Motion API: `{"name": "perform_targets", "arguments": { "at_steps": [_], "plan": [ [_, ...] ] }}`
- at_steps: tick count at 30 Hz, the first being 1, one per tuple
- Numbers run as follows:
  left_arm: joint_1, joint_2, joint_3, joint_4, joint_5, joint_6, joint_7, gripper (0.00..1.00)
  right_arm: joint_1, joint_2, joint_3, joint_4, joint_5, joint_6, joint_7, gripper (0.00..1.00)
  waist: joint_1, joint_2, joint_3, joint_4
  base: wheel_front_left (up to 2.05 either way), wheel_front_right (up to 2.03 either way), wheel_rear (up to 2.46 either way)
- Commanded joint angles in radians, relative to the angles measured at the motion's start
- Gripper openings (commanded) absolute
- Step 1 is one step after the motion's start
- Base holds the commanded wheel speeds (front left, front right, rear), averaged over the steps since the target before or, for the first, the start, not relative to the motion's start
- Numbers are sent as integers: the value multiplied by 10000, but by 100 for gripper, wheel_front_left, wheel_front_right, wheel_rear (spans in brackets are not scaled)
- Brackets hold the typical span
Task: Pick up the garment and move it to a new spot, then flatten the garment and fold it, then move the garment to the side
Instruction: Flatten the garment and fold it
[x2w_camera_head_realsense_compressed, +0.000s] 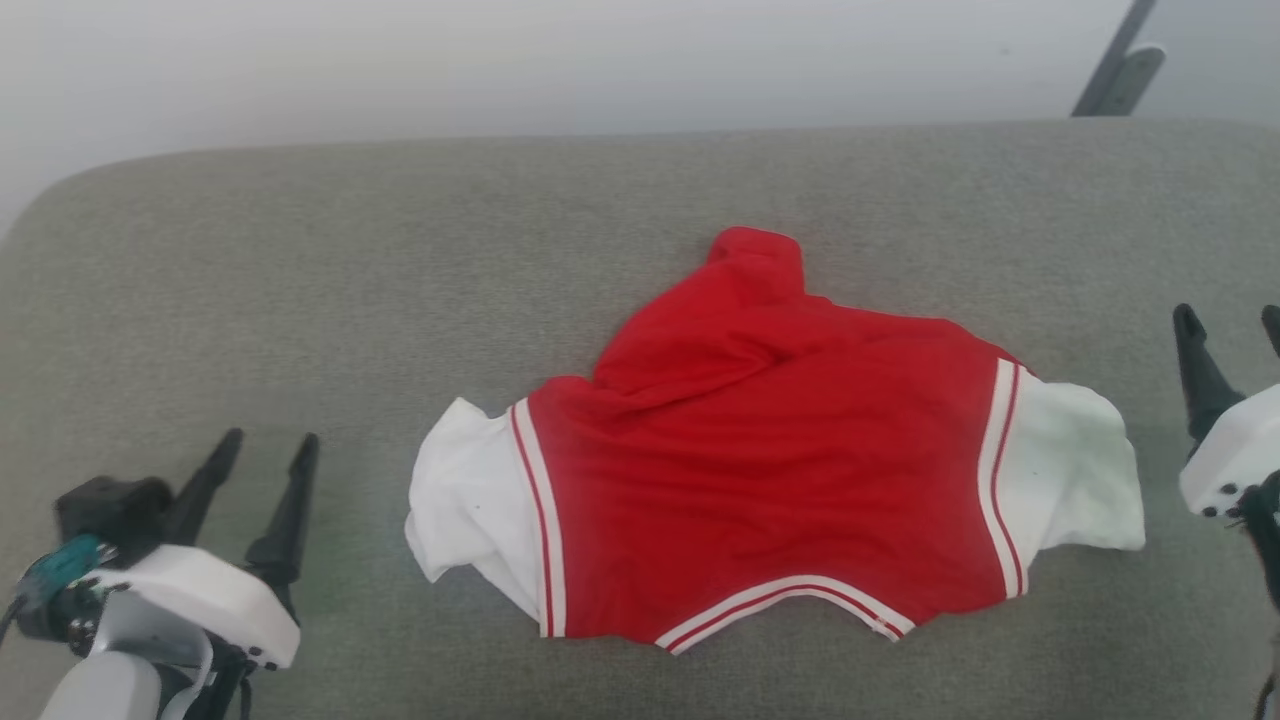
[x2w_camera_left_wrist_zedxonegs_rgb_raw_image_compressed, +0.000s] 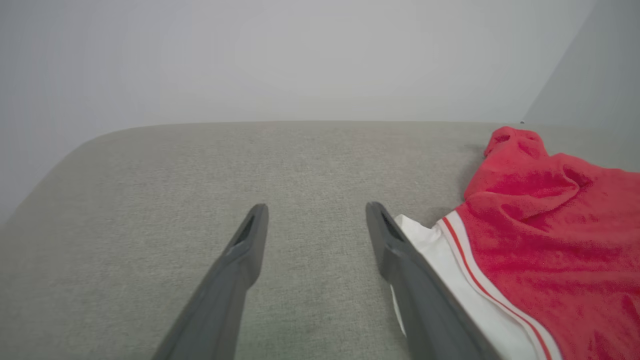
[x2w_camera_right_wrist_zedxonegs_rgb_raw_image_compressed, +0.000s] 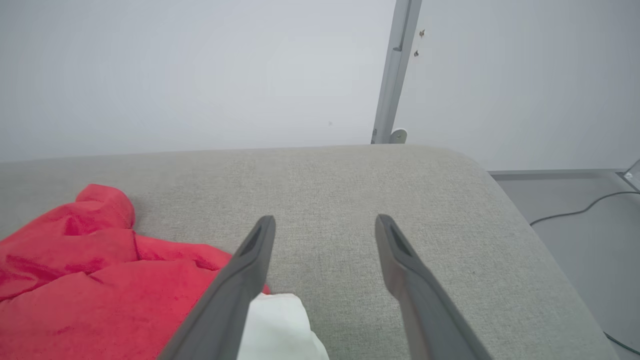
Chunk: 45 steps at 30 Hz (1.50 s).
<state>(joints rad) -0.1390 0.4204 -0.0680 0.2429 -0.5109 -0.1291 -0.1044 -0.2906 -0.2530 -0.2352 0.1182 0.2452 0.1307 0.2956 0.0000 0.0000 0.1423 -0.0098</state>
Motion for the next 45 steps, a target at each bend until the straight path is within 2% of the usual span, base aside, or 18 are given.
{"name": "perform_targets", "arguments": {
  "at_steps": [1,5,11,15,21,27,35,36,37,38,45],
  "plan": [
    [-93,61,-66,12,-78,-14,144,100,93,93,-51,-82,-154,1,-210,100,0,0,55,-121,0,0,0],
    [-347,165,-573,-67,-397,-14,1321,100,311,505,-172,-175,-493,1,-1045,100,0,0,143,-344,0,0,0],
    [-495,112,-1054,-138,-1032,150,3432,100,620,975,-388,-189,-743,1,-1296,100,0,0,275,-582,0,0,0],
    [-510,38,-1277,-205,-1370,651,4965,100,754,1167,-427,-240,-723,1,-1253,100,0,0,330,-669,0,0,0],
    [-524,192,-1480,-254,-1351,1513,6646,100,836,1326,-360,-171,-688,1,-1119,100,0,0,339,-771,0,0,0],
    [-690,104,-1801,-42,-1421,1886,7731,100,954,1256,-325,46,-573,1,-786,100,0,0,334,-759,0,0,0],
    [-1061,-259,-2390,490,-1386,1901,8509,100,1111,1154,-133,122,-447,1,52,100,0,0,348,-638,0,0,0],
    [-1132,-311,-2471,629,-1347,1908,8580,97,1146,1122,-67,145,-407,1,214,100,0,0,361,-614,0,0,0],
    [-1181,-387,-2614,818,-1382,1840,8760,52,1176,1107,-8,153,-365,1,394,100,0,0,383,-586,0,0,0],
    [-1229,-459,-2691,979,-1380,1794,8791,0,1195,1081,15,158,-306,1,592,100,0,0,405,-563,0,0,0],
    [-1809,-533,-2984,1657,-1214,1427,8563,0,1167,710,514,248,166,1,2518,100,0,0,624,-415,0,0,0]
  ]
}}
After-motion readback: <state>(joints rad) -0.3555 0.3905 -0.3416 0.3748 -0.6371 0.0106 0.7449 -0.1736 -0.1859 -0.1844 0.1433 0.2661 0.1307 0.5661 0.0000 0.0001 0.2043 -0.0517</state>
